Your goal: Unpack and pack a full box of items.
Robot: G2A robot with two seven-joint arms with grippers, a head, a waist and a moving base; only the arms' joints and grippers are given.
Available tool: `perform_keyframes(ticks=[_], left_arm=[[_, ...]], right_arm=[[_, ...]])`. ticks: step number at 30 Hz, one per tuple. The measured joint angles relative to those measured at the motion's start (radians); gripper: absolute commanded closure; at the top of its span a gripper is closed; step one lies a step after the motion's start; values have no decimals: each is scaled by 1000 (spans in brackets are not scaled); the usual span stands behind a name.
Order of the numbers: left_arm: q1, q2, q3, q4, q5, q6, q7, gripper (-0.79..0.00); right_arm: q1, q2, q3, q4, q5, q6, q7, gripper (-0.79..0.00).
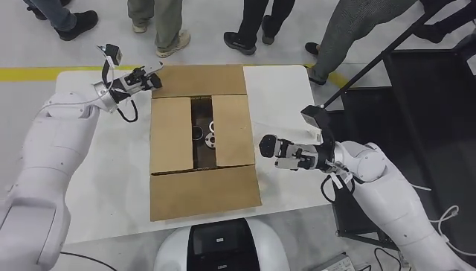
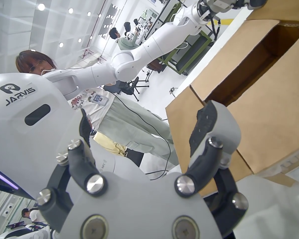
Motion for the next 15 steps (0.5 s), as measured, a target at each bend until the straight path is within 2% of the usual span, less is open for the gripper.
perform_keyframes(ticks=[8, 11, 15], left_arm=[[-24, -17, -3, 67, -9, -23, 26, -785], [-24, -11, -34, 57, -64, -65, -12, -785], [4, 12, -89, 4, -133, -114, -87, -785]], right_arm=[[17, -5, -22, -11, -48, 30, -21, -785], [31, -9, -37, -23, -70, 50, -43, -785], [60, -17, -63, -42, -104, 82, -82, -785]])
